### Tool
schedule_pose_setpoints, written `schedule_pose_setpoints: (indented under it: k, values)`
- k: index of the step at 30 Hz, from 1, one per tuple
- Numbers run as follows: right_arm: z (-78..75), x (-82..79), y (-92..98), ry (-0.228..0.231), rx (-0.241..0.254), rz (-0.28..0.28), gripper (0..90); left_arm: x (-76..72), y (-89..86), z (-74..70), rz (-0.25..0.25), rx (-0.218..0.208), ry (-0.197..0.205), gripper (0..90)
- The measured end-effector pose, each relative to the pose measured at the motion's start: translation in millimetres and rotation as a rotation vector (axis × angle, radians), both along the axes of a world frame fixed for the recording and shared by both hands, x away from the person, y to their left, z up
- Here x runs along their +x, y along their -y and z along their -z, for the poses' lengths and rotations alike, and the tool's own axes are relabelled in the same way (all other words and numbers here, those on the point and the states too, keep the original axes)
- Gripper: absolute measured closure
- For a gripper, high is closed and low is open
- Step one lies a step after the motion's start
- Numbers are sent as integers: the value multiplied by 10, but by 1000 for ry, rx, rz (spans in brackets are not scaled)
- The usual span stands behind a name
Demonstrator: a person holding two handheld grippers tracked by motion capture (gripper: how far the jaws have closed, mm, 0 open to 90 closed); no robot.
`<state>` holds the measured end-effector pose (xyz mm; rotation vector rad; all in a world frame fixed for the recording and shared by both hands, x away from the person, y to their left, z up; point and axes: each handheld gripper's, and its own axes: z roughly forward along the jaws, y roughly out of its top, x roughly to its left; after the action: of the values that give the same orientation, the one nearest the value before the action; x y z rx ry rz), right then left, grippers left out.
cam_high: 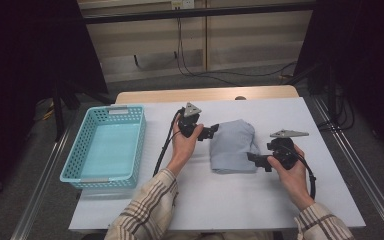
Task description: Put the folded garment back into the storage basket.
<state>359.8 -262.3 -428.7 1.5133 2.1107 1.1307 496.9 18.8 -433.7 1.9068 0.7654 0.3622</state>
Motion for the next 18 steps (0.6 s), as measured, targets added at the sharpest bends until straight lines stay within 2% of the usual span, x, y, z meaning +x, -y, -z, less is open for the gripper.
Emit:
schedule_pose_setpoints:
  k: [3,6,9,10,11,15,18]
  values:
    - [32,17,-16,-17,-9,-26,90,21,10,16,2,14,11,39]
    - [77,58,-50,-28,-52,-24,74,43,20,28,-7,8,3,41]
    - [118,79,-78,-67,-70,-26,71,55,26,39,-12,9,-3,41]
    - [130,88,-77,-65,-79,-24,78,55,29,42,-9,10,-3,41]
    - [130,86,-81,-73,-75,-24,103,53,36,48,-12,7,-6,39]
    - [144,89,-68,-53,-77,-20,189,48,51,66,-1,25,-10,39]
    - [156,93,-42,-66,-48,-18,227,34,54,55,16,39,12,42]
